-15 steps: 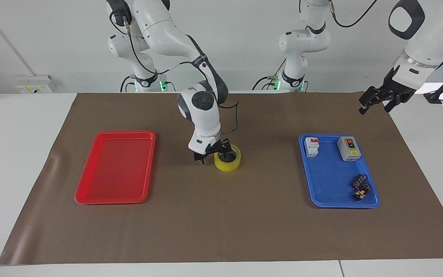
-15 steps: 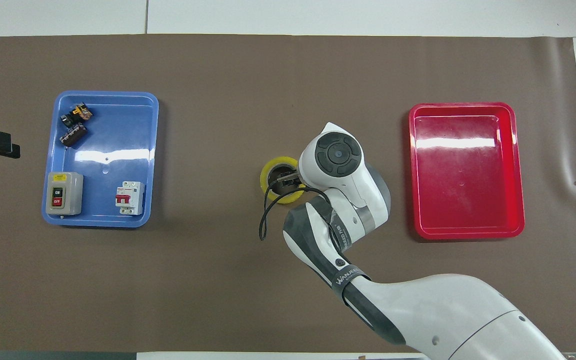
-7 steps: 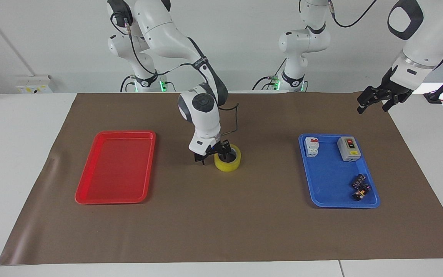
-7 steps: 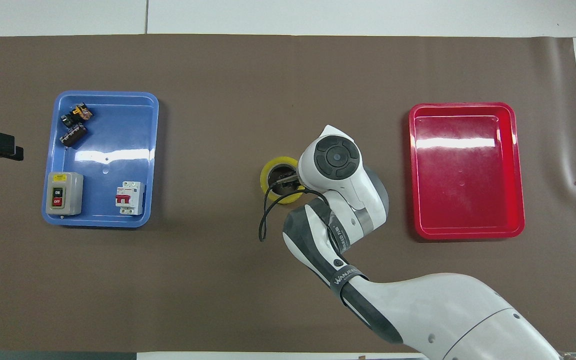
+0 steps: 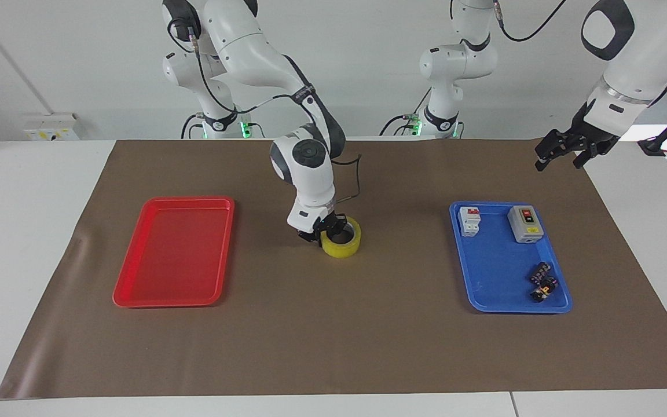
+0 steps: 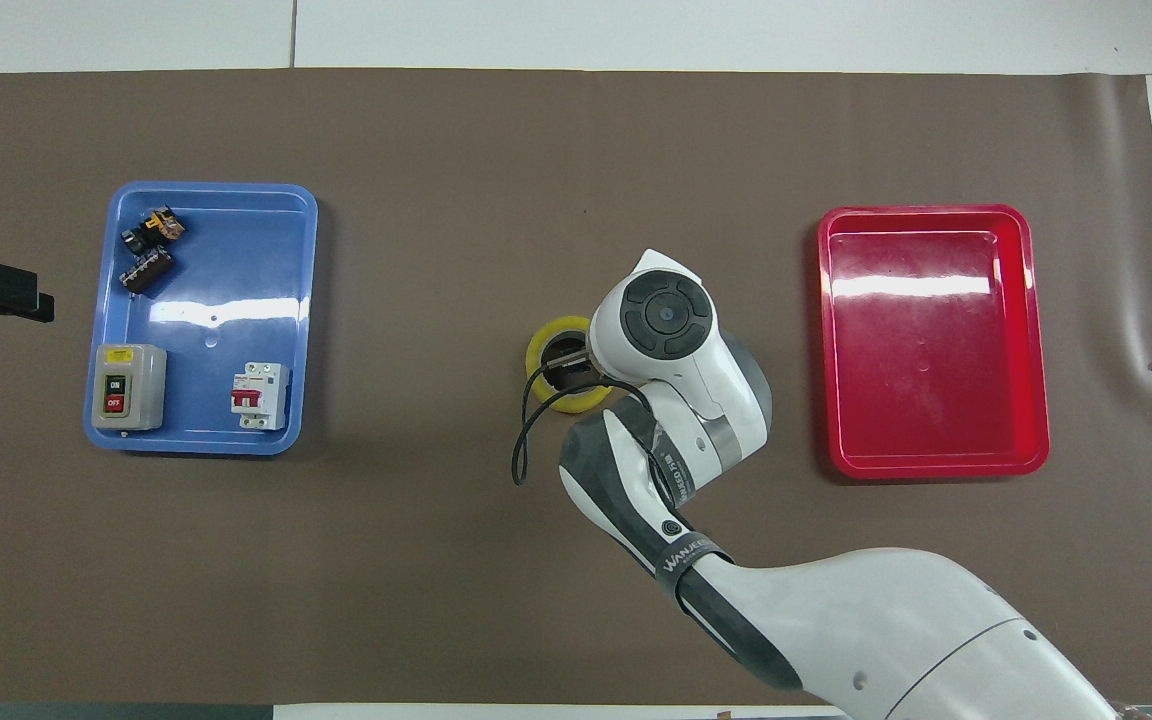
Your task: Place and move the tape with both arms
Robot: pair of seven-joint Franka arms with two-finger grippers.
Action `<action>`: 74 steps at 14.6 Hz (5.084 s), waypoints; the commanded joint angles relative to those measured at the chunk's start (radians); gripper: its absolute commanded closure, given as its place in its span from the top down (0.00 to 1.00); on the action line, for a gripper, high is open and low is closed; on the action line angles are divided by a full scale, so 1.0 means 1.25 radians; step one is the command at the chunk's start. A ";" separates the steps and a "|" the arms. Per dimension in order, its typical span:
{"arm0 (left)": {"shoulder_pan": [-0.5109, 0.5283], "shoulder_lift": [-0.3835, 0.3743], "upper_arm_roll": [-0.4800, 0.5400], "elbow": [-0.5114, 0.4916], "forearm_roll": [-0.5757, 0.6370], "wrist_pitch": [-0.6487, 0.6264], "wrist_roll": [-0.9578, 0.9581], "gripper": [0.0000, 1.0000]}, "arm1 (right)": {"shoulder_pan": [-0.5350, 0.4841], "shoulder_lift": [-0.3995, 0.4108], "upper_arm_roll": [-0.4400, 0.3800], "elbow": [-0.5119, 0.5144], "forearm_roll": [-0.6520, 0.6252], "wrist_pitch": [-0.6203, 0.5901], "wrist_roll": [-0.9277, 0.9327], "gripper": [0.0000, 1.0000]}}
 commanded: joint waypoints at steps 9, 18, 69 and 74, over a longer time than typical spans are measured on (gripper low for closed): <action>-0.005 0.004 0.002 0.006 -0.014 -0.014 0.010 1.00 | -0.120 -0.107 -0.003 0.042 0.002 -0.105 0.005 0.00; -0.005 -0.001 0.002 0.000 -0.014 -0.014 0.010 1.00 | -0.421 -0.200 -0.003 0.025 0.006 -0.247 -0.403 0.00; -0.005 -0.002 -0.027 0.012 -0.008 -0.008 0.005 1.00 | -0.418 -0.360 -0.010 0.199 -0.097 -0.600 -0.133 1.00; -0.005 -0.002 -0.027 0.011 -0.008 -0.007 0.005 1.00 | -0.433 -0.384 -0.014 0.199 -0.089 -0.659 -0.197 1.00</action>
